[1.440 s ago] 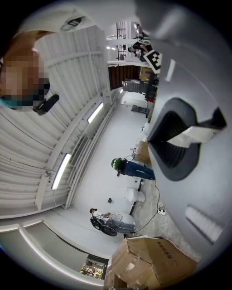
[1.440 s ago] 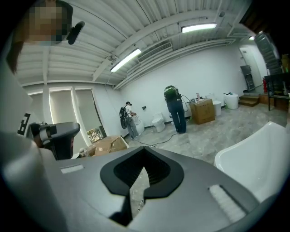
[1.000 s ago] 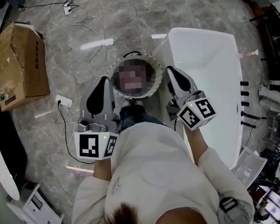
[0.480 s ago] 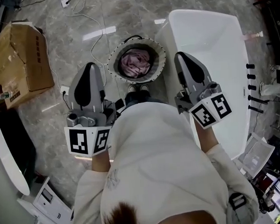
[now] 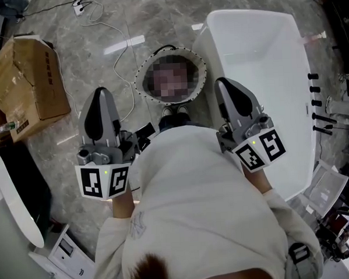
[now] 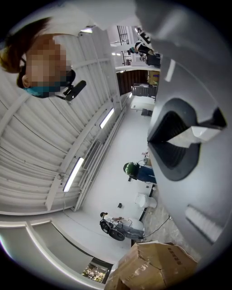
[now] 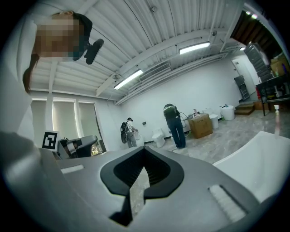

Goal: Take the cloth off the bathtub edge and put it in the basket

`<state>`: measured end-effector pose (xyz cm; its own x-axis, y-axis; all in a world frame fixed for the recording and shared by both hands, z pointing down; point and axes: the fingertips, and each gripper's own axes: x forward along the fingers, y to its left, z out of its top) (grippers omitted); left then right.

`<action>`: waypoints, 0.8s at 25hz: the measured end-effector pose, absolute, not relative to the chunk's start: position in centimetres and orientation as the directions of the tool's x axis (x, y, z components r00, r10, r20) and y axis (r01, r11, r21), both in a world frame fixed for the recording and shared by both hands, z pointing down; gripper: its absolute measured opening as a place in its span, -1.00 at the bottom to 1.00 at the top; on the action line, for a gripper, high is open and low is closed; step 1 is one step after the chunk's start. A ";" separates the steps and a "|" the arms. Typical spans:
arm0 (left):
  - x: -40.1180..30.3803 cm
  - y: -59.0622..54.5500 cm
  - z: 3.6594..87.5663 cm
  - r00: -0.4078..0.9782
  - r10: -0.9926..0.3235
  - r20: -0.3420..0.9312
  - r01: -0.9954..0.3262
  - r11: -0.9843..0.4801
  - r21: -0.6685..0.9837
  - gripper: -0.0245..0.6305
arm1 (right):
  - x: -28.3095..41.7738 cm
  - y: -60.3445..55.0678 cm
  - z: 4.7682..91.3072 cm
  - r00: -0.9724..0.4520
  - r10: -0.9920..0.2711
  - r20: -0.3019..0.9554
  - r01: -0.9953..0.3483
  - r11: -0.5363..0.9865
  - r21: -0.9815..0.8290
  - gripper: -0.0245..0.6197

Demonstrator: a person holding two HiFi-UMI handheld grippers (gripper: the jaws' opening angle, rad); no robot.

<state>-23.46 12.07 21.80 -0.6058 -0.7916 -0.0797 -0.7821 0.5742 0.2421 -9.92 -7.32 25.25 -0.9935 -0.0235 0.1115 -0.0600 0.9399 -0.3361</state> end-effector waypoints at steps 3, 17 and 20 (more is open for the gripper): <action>-23.1 12.3 21.9 -0.601 -0.796 -0.071 -0.786 0.573 0.230 -0.78 | -9.2 -7.1 25.6 -0.992 -0.036 0.121 -0.076 0.936 -0.343 -0.93; -22.1 12.4 23.9 -0.594 -0.804 0.012 -0.788 0.585 0.193 -0.78 | -9.0 -6.1 26.8 -0.986 -0.027 0.166 -0.074 0.956 -0.283 -0.93; -21.8 12.3 24.1 -0.589 -0.808 0.022 -0.792 0.582 0.184 -0.78 | -9.1 -5.9 26.8 -0.985 -0.021 0.169 -0.067 0.960 -0.270 -0.93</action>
<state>-21.79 12.29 24.15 -0.5887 -0.8080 0.0220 -0.7920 0.5821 0.1843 -9.06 -5.88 26.85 -0.9854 -0.0214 0.1689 -0.0672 0.9604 -0.2702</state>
